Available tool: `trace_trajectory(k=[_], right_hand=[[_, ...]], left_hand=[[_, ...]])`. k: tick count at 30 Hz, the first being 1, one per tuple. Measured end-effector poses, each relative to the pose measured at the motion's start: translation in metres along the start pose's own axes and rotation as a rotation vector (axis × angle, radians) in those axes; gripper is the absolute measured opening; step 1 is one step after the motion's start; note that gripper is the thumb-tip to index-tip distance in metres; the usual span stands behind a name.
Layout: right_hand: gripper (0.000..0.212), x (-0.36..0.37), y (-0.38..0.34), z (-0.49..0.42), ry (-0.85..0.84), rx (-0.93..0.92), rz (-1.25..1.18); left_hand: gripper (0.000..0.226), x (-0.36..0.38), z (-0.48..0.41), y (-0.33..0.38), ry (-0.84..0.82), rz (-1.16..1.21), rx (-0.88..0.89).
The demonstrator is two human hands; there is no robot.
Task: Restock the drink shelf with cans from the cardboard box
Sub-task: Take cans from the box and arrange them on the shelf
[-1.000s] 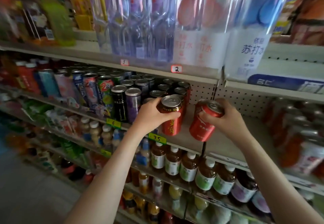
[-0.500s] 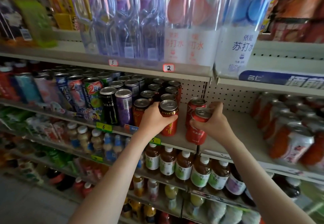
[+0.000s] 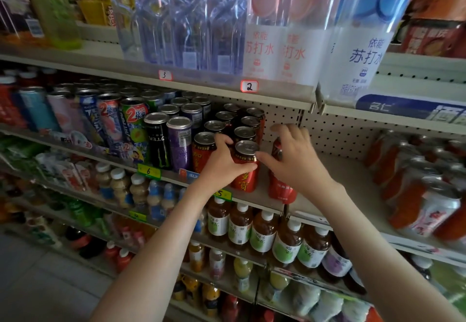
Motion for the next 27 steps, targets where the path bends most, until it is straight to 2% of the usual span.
trace_trajectory(k=[2,5,8,12,16,20,27], right_hand=[[0.062,0.014,-0.017,-0.014,-0.162,-0.028,-0.03],[0.063,0.038,-0.026,-0.032,-0.363,0.006,0.055],[0.049,0.056,-0.024,-0.042,-0.529,0.105,0.023],[0.03,0.058,-0.024,-0.05,-0.498,0.109,-0.053],[0.032,0.058,-0.022,-0.05,-0.409,0.139,-0.12],[0.048,0.065,-0.024,-0.052,-0.336,0.174,-0.173],[0.085,0.068,-0.022,-0.051,-0.401,0.225,-0.196]], left_hand=[[0.068,-0.002,-0.001,-0.002,-0.02,-0.022,0.014],[0.068,0.0,-0.003,-0.004,-0.105,-0.058,0.022],[0.067,0.002,-0.003,-0.005,-0.13,-0.06,0.029],[0.071,-0.002,0.001,-0.007,-0.1,-0.035,0.007],[0.066,-0.008,0.01,-0.013,-0.018,-0.059,0.009],[0.052,-0.02,0.022,-0.016,0.133,-0.008,-0.012],[0.039,-0.026,0.023,-0.015,0.218,-0.219,-0.039]])
Point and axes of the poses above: each hand's wrist, its own z-axis away from the middle knuckle, its own x-axis out of the palm, y = z × x, the point moved 6 cm from there along -z, towards the middle knuckle, and after that the axes turned 3 degrees about -x, right-handed, at the moved point
